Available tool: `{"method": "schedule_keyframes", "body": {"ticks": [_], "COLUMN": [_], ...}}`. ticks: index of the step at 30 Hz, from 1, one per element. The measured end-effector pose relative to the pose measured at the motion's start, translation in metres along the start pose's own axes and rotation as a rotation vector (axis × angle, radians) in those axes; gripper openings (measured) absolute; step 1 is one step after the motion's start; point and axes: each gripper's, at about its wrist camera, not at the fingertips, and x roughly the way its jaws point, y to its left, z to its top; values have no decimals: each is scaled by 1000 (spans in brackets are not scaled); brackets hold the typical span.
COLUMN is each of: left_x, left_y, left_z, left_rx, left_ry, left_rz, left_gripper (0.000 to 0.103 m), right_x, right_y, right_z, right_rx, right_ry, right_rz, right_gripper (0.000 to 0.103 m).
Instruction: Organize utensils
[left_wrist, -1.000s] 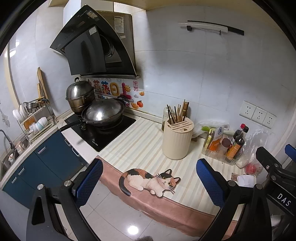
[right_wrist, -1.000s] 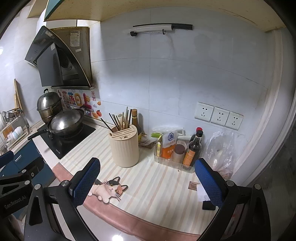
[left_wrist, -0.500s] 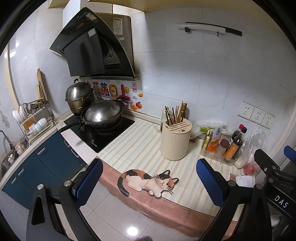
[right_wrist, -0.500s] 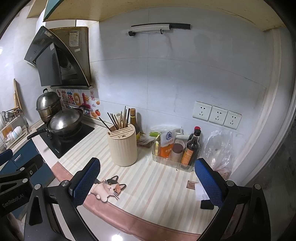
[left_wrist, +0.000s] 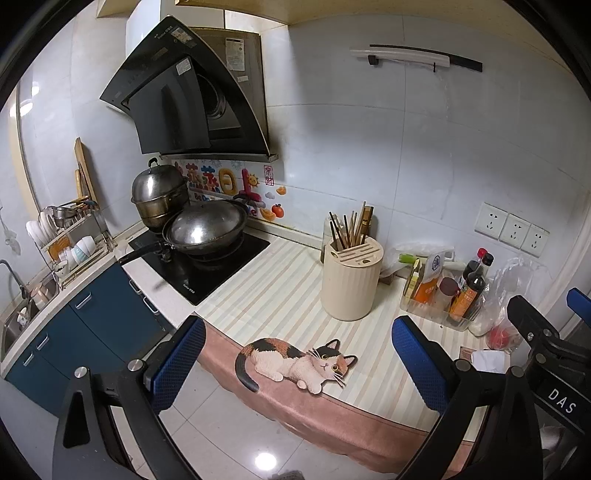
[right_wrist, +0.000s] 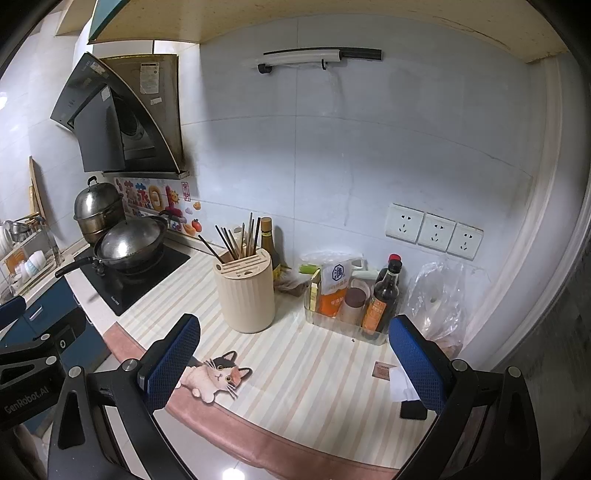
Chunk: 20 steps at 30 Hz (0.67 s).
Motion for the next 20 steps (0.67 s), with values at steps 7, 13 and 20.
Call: {"method": "schedule_keyframes", "body": {"ticks": [7, 13, 20], "left_x": [0, 1, 1], "left_y": [-1, -2, -2], "left_z": [2, 3, 4], "left_rx": [1, 1, 4], "left_ry": [1, 0, 2], "left_rz": [-2, -3, -9], "left_gripper": [103, 103, 103], "right_x": [0, 0, 0], "right_y": [0, 0, 0], "right_z": [0, 0, -1], "right_rx": [1, 2, 3], "right_ry": [1, 0, 1], "right_rz": [-1, -1, -2], "right_gripper": [103, 103, 103]}}
